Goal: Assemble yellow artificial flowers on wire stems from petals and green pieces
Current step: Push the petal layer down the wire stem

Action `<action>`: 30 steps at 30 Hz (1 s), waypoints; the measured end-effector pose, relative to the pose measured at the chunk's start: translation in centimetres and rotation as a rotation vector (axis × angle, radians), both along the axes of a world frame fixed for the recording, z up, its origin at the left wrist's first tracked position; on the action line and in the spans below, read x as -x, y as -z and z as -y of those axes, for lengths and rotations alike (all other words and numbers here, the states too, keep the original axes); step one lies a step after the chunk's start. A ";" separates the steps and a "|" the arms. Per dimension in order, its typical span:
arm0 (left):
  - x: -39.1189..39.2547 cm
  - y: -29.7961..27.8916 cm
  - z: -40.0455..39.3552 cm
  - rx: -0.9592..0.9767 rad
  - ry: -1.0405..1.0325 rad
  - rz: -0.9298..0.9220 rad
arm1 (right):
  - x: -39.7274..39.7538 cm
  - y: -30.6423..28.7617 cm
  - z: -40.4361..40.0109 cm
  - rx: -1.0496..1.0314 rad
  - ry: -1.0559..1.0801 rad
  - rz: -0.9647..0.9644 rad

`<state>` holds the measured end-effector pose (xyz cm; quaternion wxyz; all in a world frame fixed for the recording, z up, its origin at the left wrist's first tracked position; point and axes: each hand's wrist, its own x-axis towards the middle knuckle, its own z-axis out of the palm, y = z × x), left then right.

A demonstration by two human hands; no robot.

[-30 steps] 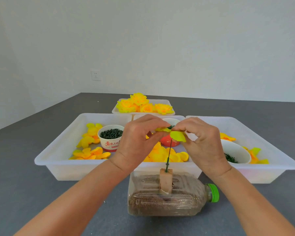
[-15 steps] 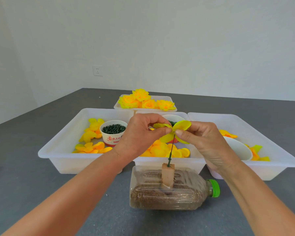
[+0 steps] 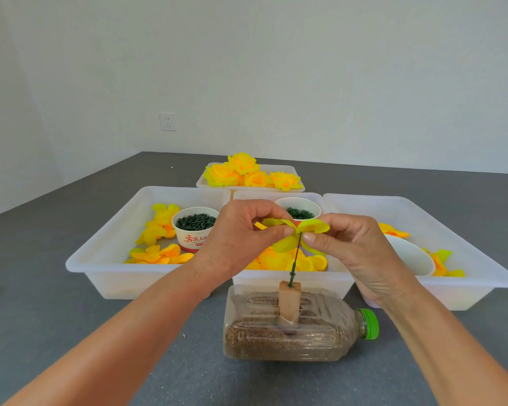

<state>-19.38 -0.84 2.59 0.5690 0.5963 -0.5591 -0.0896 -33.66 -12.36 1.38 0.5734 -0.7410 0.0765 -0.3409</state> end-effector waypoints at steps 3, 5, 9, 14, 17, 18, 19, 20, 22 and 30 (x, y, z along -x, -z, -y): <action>0.0 0.3 -0.1 0.007 0.010 -0.014 | 0.0 0.1 -0.2 0.063 0.014 0.038; 0.1 0.4 -0.2 0.017 0.009 -0.006 | -0.1 0.1 -0.3 0.097 0.037 0.068; 0.4 -0.1 0.0 0.054 0.006 -0.014 | -0.3 0.0 -0.4 0.055 0.079 0.113; 0.7 -0.6 0.1 0.065 0.012 -0.011 | -0.3 -0.1 -0.3 -0.020 0.049 0.111; 0.6 -0.3 -0.2 0.065 0.024 -0.030 | -0.2 0.0 -0.3 0.030 0.031 0.108; 0.6 -0.2 -0.3 0.060 0.027 -0.030 | -0.2 0.0 -0.3 0.052 0.033 0.108; 0.6 -0.2 -0.3 0.055 0.027 -0.028 | -0.2 0.0 -0.3 0.071 0.038 0.109; 0.6 -0.2 -0.4 0.051 0.026 -0.026 | -0.2 0.0 -0.3 0.090 0.042 0.111; 0.6 -0.2 -0.4 0.047 0.021 -0.016 | -0.2 -0.1 -0.4 0.156 0.061 0.126; 0.8 0.2 -0.6 0.150 -0.045 0.416 | 0.1 0.0 -0.7 0.585 0.271 0.164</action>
